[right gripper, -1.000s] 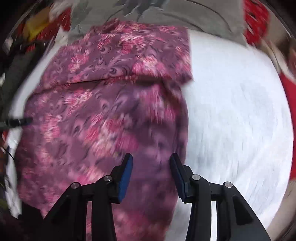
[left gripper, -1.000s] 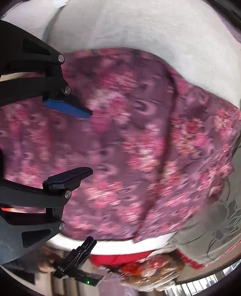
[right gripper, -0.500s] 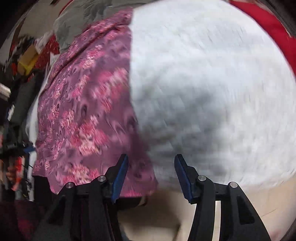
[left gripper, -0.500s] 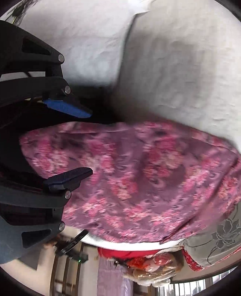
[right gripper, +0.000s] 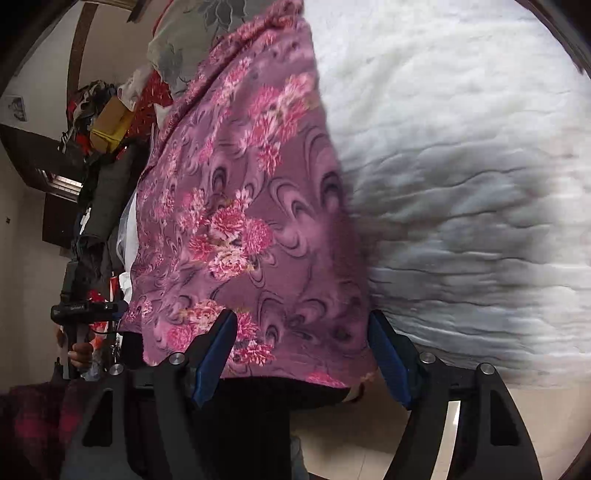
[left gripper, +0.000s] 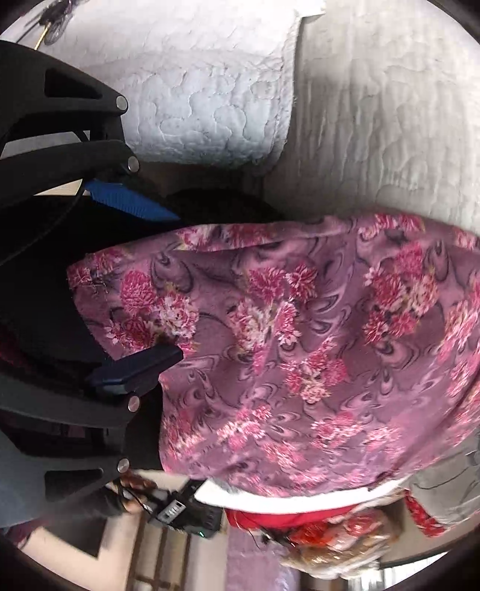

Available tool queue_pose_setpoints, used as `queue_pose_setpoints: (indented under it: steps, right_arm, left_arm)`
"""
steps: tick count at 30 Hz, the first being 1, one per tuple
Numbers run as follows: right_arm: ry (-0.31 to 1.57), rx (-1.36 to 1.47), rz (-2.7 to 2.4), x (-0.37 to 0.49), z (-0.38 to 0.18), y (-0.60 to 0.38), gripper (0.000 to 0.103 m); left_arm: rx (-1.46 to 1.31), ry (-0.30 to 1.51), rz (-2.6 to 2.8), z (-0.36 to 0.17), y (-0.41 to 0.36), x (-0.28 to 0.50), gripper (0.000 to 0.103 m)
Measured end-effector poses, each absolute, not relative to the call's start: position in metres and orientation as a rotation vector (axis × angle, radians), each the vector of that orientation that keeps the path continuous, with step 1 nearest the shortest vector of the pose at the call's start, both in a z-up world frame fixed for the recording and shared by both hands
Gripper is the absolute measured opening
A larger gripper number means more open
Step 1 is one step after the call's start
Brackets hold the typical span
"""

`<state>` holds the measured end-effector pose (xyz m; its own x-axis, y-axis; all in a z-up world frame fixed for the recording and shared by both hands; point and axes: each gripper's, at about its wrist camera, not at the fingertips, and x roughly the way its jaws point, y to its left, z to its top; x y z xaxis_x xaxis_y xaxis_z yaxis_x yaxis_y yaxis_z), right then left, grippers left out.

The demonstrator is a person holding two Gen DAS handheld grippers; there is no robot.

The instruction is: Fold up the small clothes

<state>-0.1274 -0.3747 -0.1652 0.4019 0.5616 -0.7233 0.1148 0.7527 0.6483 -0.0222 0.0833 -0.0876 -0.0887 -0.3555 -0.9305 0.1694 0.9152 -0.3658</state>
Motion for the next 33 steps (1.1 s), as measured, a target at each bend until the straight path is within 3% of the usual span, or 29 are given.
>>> queue_pose_setpoints:
  steps: [1,2,3,4,5,6,19,33]
  right_arm:
    - [1.15,0.684,0.322,-0.125,-0.167,-0.37,0.06]
    - [1.159,0.675,0.33,-0.12,-0.168,-0.366,0.039]
    - [1.159,0.672,0.341,-0.12,-0.166,-0.366,0.026]
    - [1.147,0.657,0.359,-0.12,-0.161,-0.362,0.005]
    - [1.136,0.639,0.365,-0.122,-0.158,-0.36,0.005]
    - [1.122,0.61,0.38,-0.124,-0.151,-0.356,0.005]
    - [0.774,0.804,0.488,-0.125,-0.057,-0.374,0.004]
    - [0.572,1.038,0.402,-0.035,-0.035,-0.415,0.005]
  left_arm:
    - [-0.121,1.592,-0.423,-0.086,0.08,-0.024,0.061]
    - [-0.102,1.582,-0.408,-0.085,0.078,-0.026,0.055]
    - [-0.094,1.565,-0.404,-0.081,0.076,-0.028,0.042]
    - [-0.093,1.549,-0.409,-0.078,0.077,-0.03,0.03]
    - [-0.1,1.535,-0.433,-0.072,0.076,-0.031,0.007]
    - [-0.12,1.531,-0.459,-0.067,0.075,-0.032,0.004]
    - [-0.672,1.319,-0.72,-0.017,0.094,0.013,0.004]
    - [-0.834,1.161,-0.684,-0.003,0.104,0.11,0.004]
